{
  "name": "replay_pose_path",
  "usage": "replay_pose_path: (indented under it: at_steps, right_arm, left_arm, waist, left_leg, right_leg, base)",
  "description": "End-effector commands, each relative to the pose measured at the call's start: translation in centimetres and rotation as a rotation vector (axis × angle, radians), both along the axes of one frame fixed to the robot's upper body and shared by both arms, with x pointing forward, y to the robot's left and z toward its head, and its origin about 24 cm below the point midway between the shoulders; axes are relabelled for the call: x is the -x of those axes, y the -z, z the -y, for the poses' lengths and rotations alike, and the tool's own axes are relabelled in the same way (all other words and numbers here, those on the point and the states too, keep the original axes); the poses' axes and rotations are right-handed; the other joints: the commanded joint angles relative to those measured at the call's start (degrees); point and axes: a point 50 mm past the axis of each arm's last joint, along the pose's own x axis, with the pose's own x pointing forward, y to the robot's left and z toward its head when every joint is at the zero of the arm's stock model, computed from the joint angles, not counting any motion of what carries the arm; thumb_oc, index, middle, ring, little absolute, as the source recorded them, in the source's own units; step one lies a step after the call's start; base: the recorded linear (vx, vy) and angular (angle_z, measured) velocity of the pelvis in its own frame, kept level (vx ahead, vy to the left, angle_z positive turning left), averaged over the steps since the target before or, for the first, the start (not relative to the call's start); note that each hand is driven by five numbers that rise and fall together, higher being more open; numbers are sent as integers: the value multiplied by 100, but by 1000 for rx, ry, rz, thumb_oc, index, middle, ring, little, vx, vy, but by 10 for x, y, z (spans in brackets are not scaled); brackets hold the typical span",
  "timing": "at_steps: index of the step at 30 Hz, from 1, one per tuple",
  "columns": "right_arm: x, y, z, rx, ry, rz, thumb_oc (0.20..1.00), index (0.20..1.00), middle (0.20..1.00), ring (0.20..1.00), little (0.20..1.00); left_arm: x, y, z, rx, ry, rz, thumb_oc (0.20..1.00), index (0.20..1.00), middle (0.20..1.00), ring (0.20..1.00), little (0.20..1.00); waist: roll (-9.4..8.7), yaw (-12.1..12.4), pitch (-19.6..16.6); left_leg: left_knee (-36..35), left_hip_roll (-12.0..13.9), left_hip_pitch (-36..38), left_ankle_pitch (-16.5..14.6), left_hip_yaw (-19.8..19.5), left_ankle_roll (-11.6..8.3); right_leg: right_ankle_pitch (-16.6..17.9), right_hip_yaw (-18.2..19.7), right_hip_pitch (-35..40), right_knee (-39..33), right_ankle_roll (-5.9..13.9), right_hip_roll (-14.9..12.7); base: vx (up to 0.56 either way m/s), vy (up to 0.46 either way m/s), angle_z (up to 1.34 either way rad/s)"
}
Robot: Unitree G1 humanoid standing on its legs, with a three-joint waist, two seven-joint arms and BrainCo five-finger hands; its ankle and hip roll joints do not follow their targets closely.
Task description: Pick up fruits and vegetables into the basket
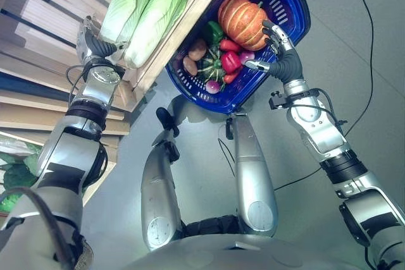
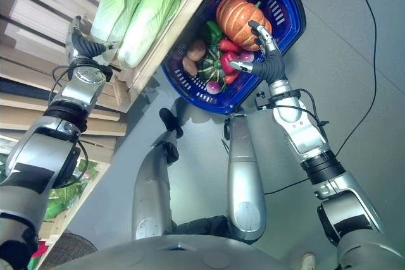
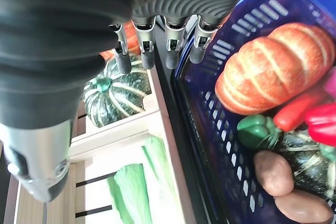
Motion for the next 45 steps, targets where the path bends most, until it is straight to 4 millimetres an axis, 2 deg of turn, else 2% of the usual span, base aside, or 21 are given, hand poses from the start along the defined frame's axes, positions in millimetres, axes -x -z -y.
replay_pose_path:
  at_steps: [1,10,13,19,25,26,27,28,32,40,45]
  right_arm:
    - [12,-10,-3,-47,-49,63,1000,1000,1000,1000,1000]
    - [14,-2,-6,-56,-65,43,1000,1000,1000,1000,1000]
    - [13,-2,-8,-60,-67,42,1000,1000,1000,1000,1000]
    - [11,-4,-10,-70,-71,40,1000,1000,1000,1000,1000]
    - [12,-4,-11,-101,-78,23,1000,1000,1000,1000,1000]
    - [13,-4,-12,-103,-78,23,1000,1000,1000,1000,1000]
    - [13,-4,-12,-106,-78,23,1000,1000,1000,1000,1000]
    - [12,-4,-12,-111,-78,22,1000,1000,1000,1000,1000]
    - [14,-5,-13,-129,-79,29,1000,1000,1000,1000,1000]
    - [16,-9,-21,-146,-100,64,1000,1000,1000,1000,1000]
    - [21,-17,-28,-162,-145,118,1000,1000,1000,1000,1000]
  left_arm:
    - [5,3,-17,17,-18,-31,1000,1000,1000,1000,1000]
    - [6,43,0,55,104,-233,1000,1000,1000,1000,1000]
    - [9,56,2,48,86,-306,1000,1000,1000,1000,1000]
    - [20,75,-16,64,-52,-488,1000,1000,1000,1000,1000]
    - [33,79,-39,54,-205,-581,1000,1000,1000,1000,1000]
    - [35,81,-41,50,-224,-597,558,558,558,558,558]
    - [36,82,-42,46,-235,-605,256,256,256,256,256]
    - [37,82,-44,43,-242,-614,200,200,200,200,200]
    - [38,85,-44,53,-239,-606,200,200,200,200,200]
    - [32,89,-29,125,-191,-515,200,200,200,200,200]
    - [22,80,-14,214,-100,-327,200,200,200,200,200]
  waist:
    - [-56,-101,-149]
    - [-85,-148,-149]
    - [-108,-157,-149]
    - [-166,-176,-149]
    - [-235,-208,-149]
    - [-243,-209,-149]
    - [-248,-207,-149]
    - [-253,-204,-149]
    - [-275,-188,-149]
    - [-291,-106,-149]
    - [-297,1,-149]
  left_leg:
    - [553,-55,-291,-288,179,-28]
    - [554,-22,-214,-325,241,-25]
    - [573,3,-226,-335,260,-19]
    - [649,31,-349,-338,228,-12]
    - [700,49,-408,-346,195,-3]
    - [715,56,-425,-345,186,-4]
    - [726,57,-436,-346,178,-3]
    - [732,55,-444,-347,167,1]
    - [770,50,-474,-364,127,11]
    - [737,23,-452,-373,70,31]
    - [658,-17,-327,-370,25,51]
  right_leg:
    - [-328,-30,90,217,175,282]
    - [-341,-30,140,213,207,279]
    - [-337,-33,134,211,214,286]
    - [-339,2,50,260,207,343]
    - [-355,26,10,305,182,387]
    - [-353,28,-1,316,179,386]
    - [-351,30,-6,320,176,387]
    - [-352,32,-12,329,171,392]
    - [-359,36,-21,357,155,400]
    - [-369,-6,31,336,156,384]
    - [-372,-61,181,273,166,360]
  base:
    - [15,3,-12]
    - [9,-2,-3]
    - [14,-6,-3]
    - [0,0,0]
    - [9,-10,-5]
    - [11,-8,-7]
    - [9,-9,-4]
    - [0,0,0]
    - [2,-6,-2]
    - [0,0,0]
    - [-1,-6,1]
